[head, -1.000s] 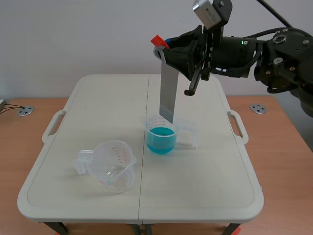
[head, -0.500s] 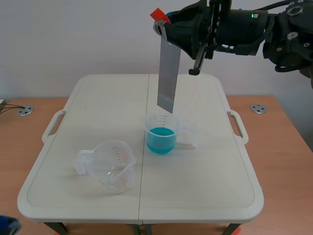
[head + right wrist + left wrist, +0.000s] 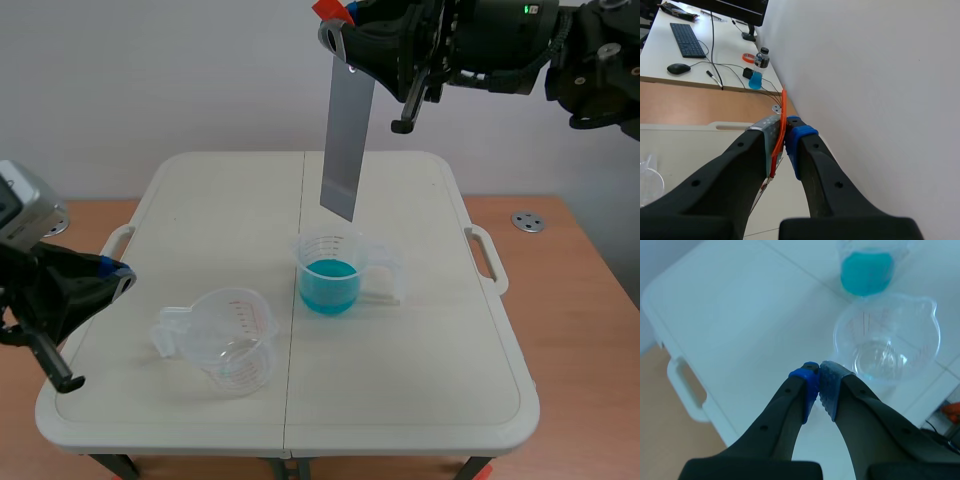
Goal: Hold the metal plate by the orange handle, dip it into the blue solution, take it out and point at it, then put the plate back in the beaker on the left.
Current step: 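Raise the plate and point at it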
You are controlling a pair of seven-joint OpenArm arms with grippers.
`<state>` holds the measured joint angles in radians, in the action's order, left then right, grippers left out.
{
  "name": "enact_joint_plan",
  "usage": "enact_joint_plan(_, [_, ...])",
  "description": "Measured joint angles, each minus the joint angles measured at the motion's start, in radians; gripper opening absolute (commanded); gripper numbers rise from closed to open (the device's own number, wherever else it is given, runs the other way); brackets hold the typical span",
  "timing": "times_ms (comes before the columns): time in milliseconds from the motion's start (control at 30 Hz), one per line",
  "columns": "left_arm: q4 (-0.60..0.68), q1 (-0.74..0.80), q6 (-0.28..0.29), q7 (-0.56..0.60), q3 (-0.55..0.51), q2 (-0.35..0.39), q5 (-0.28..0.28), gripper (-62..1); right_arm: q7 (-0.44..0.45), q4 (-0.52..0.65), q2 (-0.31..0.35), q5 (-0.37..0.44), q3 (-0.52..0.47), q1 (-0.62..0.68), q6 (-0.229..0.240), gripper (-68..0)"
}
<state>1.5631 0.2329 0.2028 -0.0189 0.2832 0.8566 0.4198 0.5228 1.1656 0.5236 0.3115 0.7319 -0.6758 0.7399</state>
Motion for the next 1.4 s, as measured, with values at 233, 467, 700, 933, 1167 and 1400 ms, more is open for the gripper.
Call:
enact_joint_plan(233, [-0.134,-0.298,0.005,-0.018,0.219,-0.100,-0.004,-56.4,0.000,0.000,0.000,0.000,0.000,0.000,0.000,-66.2])
enact_joint_plan(467, [-0.274,-0.472,0.034,-0.022,0.327,-0.232,-0.060,-56.5,0.000,0.000,0.000,0.000,0.000,0.000,0.000,-66.2])
enact_joint_plan(700, [-0.362,-0.574,0.087,-0.022,0.368,-0.337,-0.091,-56.5,0.000,0.000,0.000,0.000,0.001,0.000,0.000,-66.2])
enact_joint_plan(933, [-0.396,-0.616,0.105,-0.022,0.395,-0.404,-0.122,-56.5,0.000,0.000,0.000,0.000,0.001,0.001,0.000,-66.2])
enact_joint_plan(1167, [-0.417,-0.632,0.105,-0.022,0.395,-0.444,-0.158,-56.4,0.000,0.000,0.000,0.000,0.001,0.001,0.000,-66.2])
enact_joint_plan(1400, [-0.417,-0.632,0.105,-0.022,0.395,-0.443,-0.158,-56.5,0.000,0.000,0.000,0.000,0.001,0.001,0.000,-66.2])
